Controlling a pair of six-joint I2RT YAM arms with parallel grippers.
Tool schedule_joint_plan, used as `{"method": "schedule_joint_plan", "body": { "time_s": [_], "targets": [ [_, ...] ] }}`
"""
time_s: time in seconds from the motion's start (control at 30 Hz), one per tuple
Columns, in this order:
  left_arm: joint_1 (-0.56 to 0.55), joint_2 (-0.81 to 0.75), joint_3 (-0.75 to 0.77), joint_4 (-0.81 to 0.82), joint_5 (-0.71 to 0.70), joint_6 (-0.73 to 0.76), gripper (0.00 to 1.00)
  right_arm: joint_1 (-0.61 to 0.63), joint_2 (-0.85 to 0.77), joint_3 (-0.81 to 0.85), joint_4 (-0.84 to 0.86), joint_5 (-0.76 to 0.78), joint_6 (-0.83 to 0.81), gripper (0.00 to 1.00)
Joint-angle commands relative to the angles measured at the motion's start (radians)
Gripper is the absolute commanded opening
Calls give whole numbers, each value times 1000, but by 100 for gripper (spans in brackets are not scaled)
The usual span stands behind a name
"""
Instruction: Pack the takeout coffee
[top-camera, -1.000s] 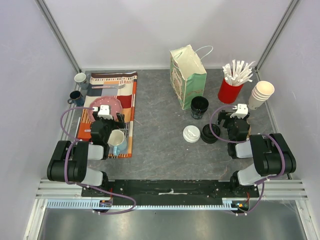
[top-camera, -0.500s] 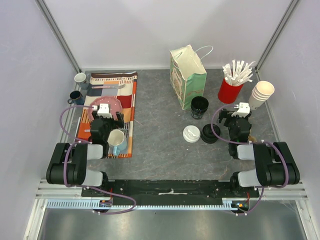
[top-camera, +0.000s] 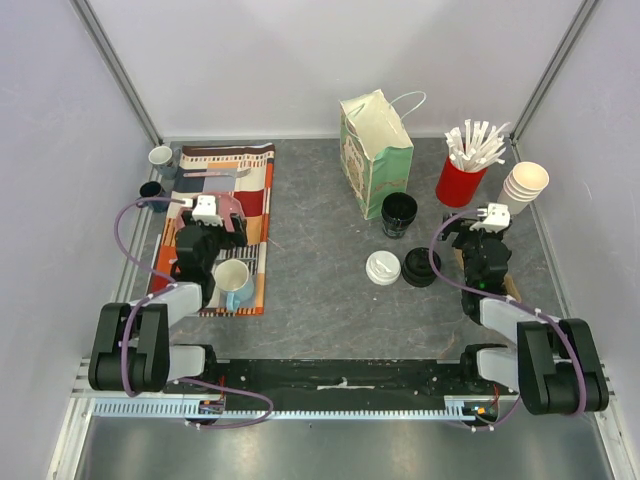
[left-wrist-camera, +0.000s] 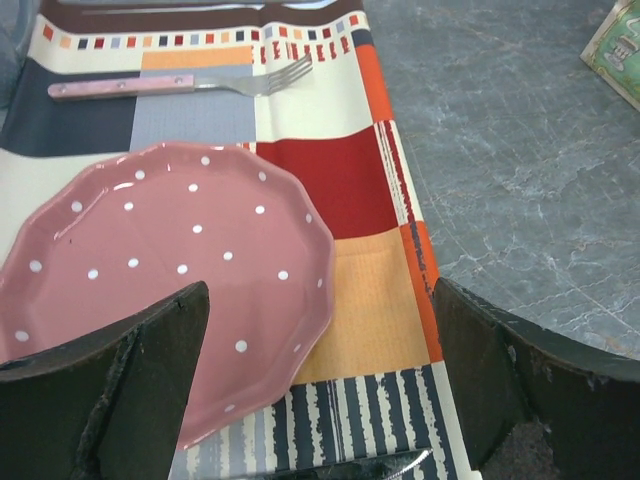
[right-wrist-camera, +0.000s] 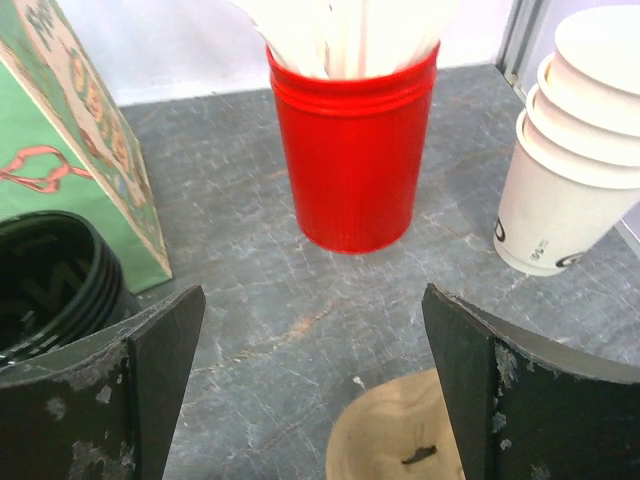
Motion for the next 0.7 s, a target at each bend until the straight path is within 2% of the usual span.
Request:
{"method": "schedule_joint_plan", "body": {
  "time_s": [0.0, 0.17, 0.3, 0.33, 0.47, 0.57, 0.67],
  "targets": [
    [4, -42, 79, -46, 24, 81, 100, 4, -86, 71, -103, -73, 32, 98],
    [4, -50, 191, -233, 74, 164, 99, 4, -213, 201, -362, -23, 96, 98],
    [4, -50, 325, -421, 163, 196, 97, 4, -278, 419, -669, -3, 112, 98],
    [4, -49, 358, -525, 188, 196, 96, 4, -273, 463, -725, 13, 121, 98],
    [4, -46, 522, -768, 306, 215, 93, 1, -189, 680, -1050, 83, 94, 98],
    [2, -44, 631, -933, 369, 229, 92, -13, -114, 818, -1198, 123, 67, 98],
    [2, -46, 703, -1014, 425, 236, 86, -77, -46, 904, -1273, 117, 61, 96]
  ]
}}
